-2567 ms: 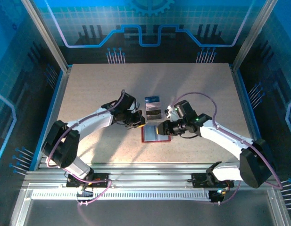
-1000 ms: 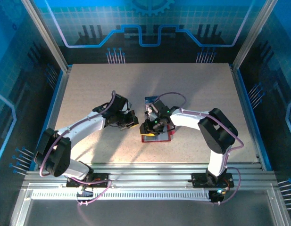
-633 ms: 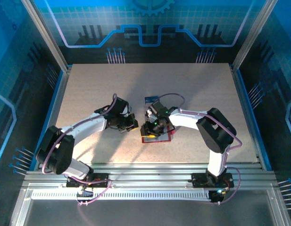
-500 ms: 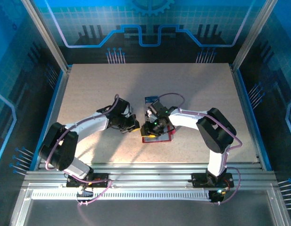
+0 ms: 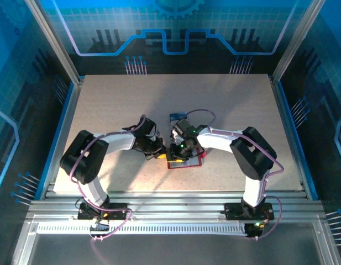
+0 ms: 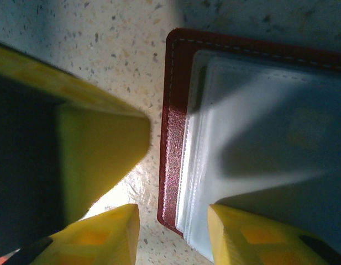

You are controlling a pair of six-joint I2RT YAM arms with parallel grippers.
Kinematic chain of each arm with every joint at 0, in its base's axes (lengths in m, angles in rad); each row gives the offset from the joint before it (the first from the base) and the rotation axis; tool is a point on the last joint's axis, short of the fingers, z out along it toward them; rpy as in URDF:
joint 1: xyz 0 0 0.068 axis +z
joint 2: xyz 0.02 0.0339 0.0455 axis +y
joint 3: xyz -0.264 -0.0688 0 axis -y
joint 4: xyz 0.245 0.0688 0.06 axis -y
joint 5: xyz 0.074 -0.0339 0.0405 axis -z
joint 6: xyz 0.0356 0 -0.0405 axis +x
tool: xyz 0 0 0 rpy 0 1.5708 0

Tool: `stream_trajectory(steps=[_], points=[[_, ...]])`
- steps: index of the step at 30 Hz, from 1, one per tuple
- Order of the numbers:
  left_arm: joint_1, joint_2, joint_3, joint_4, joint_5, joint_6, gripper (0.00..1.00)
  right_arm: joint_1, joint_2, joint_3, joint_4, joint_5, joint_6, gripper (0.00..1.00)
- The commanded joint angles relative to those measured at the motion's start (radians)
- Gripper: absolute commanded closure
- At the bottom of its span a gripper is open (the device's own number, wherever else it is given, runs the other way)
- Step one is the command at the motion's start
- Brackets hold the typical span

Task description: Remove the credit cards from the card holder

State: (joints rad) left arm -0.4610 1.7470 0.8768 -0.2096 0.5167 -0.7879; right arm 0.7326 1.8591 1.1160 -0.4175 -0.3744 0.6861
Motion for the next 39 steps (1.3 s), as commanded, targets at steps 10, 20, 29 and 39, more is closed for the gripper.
stream_trajectory(steps=[10, 20, 29, 39], points=[[-0.014, 0.093, 0.034, -0.037, 0.104, 0.036, 1.0, 0.02, 0.008, 0.005, -0.039, 0.032, -0.022, 0.65], [-0.009, 0.141, 0.007, -0.126, 0.055, 0.123, 1.0, 0.028, -0.014, 0.029, -0.121, 0.108, -0.045, 0.63], [-0.005, 0.142, -0.007, -0.132, 0.04, 0.131, 1.0, 0.052, -0.025, 0.085, -0.253, 0.227, -0.078, 0.63], [-0.005, 0.134, -0.004, -0.143, 0.039, 0.13, 1.0, 0.126, 0.003, 0.188, -0.413, 0.413, -0.119, 0.54]])
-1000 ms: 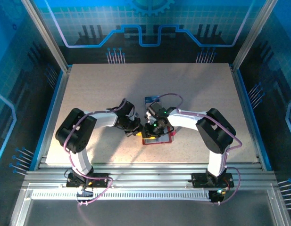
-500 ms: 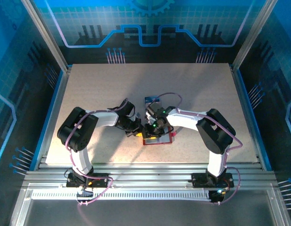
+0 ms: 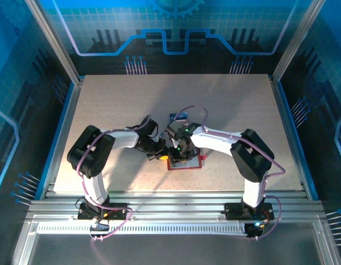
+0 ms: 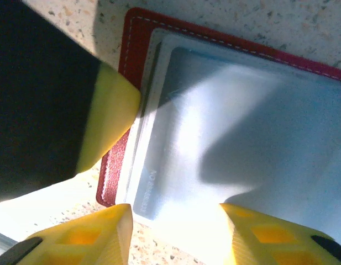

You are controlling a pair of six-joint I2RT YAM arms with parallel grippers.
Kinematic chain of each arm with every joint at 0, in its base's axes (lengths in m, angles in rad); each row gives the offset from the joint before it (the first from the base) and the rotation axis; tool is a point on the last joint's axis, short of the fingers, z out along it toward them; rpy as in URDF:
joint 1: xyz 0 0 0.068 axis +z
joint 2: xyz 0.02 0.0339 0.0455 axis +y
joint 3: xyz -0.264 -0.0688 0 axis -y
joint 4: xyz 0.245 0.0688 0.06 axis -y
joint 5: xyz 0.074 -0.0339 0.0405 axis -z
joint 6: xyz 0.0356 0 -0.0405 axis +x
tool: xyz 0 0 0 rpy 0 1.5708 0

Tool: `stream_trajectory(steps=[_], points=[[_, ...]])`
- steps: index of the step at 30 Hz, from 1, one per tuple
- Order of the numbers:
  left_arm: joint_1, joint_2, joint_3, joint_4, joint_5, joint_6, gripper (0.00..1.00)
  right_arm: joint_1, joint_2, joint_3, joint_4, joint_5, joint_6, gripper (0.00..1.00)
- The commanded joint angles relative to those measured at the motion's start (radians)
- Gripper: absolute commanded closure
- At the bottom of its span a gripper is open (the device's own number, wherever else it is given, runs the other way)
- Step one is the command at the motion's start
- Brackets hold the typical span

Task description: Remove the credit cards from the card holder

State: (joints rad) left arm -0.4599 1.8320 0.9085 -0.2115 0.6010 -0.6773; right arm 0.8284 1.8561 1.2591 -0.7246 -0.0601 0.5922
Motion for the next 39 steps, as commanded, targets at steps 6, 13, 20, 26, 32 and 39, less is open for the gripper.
stream_trajectory(steps=[6, 13, 20, 26, 32, 39], points=[[-0.006, 0.038, -0.053, -0.132, -0.045, 0.015, 1.0, 0.065, 0.032, 0.109, -0.209, 0.219, -0.044, 0.48], [-0.006, 0.023, -0.06, -0.137, -0.052, 0.013, 1.0, 0.047, -0.064, 0.035, -0.047, 0.063, -0.014, 0.7], [-0.006, 0.023, -0.057, -0.141, -0.054, 0.012, 1.0, -0.061, -0.1, -0.16, 0.291, -0.257, 0.141, 0.8], [-0.008, 0.021, -0.054, -0.147, -0.056, 0.013, 1.0, -0.086, -0.058, -0.171, 0.343, -0.27, 0.192, 0.82], [-0.008, 0.018, -0.055, -0.15, -0.057, 0.015, 1.0, -0.109, -0.024, -0.187, 0.402, -0.303, 0.231, 0.84], [-0.008, 0.012, -0.057, -0.149, -0.063, 0.01, 1.0, -0.118, 0.008, -0.196, 0.394, -0.28, 0.219, 0.87]])
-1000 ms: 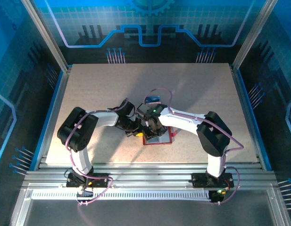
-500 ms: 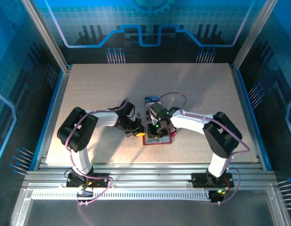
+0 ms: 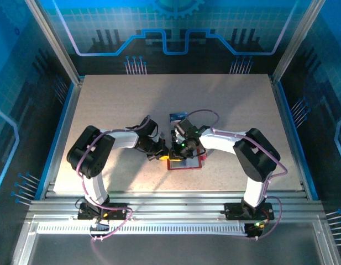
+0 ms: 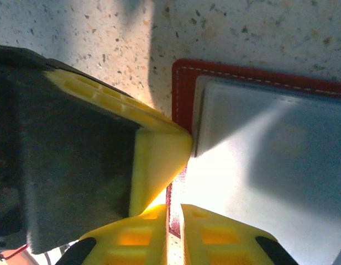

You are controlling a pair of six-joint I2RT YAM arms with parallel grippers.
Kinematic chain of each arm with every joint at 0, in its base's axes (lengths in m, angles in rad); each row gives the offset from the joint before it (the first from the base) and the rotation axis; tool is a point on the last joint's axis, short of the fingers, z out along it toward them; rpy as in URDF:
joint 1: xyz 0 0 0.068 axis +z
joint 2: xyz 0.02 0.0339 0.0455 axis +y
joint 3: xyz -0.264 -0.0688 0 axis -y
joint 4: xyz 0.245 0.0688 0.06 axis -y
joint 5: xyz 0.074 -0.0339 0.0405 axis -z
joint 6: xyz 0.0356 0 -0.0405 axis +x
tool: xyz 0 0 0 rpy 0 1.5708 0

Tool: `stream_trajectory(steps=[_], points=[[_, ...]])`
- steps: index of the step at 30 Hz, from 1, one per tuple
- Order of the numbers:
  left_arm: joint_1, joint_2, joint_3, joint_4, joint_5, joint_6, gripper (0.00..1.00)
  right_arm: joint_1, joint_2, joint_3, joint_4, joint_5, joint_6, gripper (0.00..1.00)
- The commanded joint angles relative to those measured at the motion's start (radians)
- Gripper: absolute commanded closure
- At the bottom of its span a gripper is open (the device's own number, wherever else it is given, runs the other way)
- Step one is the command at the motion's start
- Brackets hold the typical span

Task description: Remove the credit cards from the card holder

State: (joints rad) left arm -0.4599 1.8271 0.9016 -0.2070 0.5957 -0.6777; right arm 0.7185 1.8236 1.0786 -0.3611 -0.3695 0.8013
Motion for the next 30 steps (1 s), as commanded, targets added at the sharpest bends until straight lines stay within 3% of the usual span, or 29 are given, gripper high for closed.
stream_trajectory(steps=[1, 15, 30], points=[[-0.007, 0.017, -0.05, -0.155, -0.059, 0.012, 1.0, -0.008, 0.044, -0.016, 0.023, 0.033, 0.007, 0.87], [-0.007, 0.011, -0.06, -0.156, -0.065, 0.01, 1.0, -0.009, 0.05, 0.002, -0.103, 0.127, -0.049, 0.8], [-0.008, 0.014, -0.053, -0.165, -0.068, 0.013, 1.0, 0.044, 0.051, 0.126, -0.318, 0.33, -0.118, 0.63]])
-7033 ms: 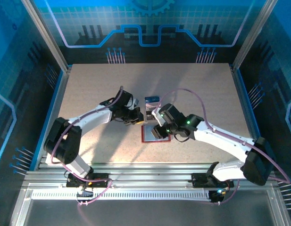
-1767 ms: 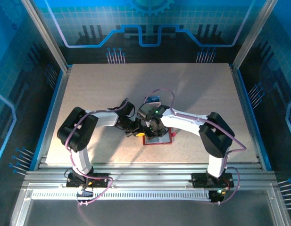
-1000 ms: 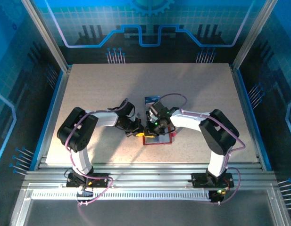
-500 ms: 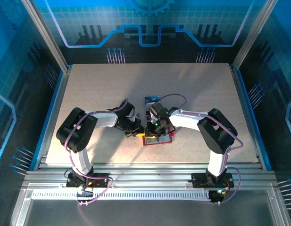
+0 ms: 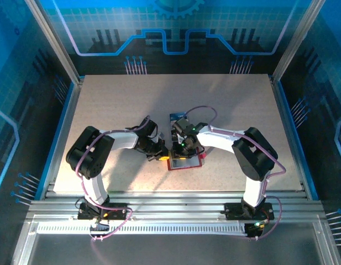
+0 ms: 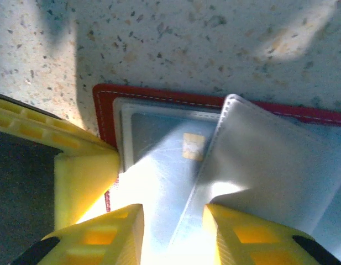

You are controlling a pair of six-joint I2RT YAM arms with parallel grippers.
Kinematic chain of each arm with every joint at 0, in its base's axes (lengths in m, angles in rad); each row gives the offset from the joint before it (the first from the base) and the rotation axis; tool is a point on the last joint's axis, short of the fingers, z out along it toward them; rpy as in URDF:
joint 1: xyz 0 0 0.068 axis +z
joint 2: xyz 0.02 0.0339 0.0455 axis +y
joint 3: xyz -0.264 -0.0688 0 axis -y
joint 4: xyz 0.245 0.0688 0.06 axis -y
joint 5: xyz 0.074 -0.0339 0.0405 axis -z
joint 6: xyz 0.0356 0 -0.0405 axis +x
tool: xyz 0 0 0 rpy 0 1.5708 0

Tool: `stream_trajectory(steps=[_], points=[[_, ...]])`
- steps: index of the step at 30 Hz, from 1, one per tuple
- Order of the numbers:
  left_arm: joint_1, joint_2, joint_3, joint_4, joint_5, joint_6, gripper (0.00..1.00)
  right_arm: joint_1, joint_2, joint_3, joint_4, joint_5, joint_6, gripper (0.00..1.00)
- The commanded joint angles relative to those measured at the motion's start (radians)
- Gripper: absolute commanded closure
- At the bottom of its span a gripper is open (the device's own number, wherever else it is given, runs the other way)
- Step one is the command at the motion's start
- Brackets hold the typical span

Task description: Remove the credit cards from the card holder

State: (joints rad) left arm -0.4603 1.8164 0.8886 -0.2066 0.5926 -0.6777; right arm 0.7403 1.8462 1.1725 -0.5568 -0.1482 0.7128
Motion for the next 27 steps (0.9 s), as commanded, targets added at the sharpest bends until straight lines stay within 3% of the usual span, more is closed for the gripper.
stream_trajectory(steps=[1, 18, 27], points=[[-0.008, 0.023, -0.04, -0.168, -0.065, 0.015, 1.0, 0.032, 0.034, 0.051, -0.151, 0.134, -0.034, 0.61], [-0.007, 0.026, -0.036, -0.174, -0.07, 0.024, 1.0, 0.135, 0.121, 0.262, -0.453, 0.435, -0.061, 0.48], [-0.007, 0.029, -0.036, -0.176, -0.07, 0.024, 1.0, 0.134, 0.087, 0.253, -0.486, 0.474, -0.064, 0.46]])
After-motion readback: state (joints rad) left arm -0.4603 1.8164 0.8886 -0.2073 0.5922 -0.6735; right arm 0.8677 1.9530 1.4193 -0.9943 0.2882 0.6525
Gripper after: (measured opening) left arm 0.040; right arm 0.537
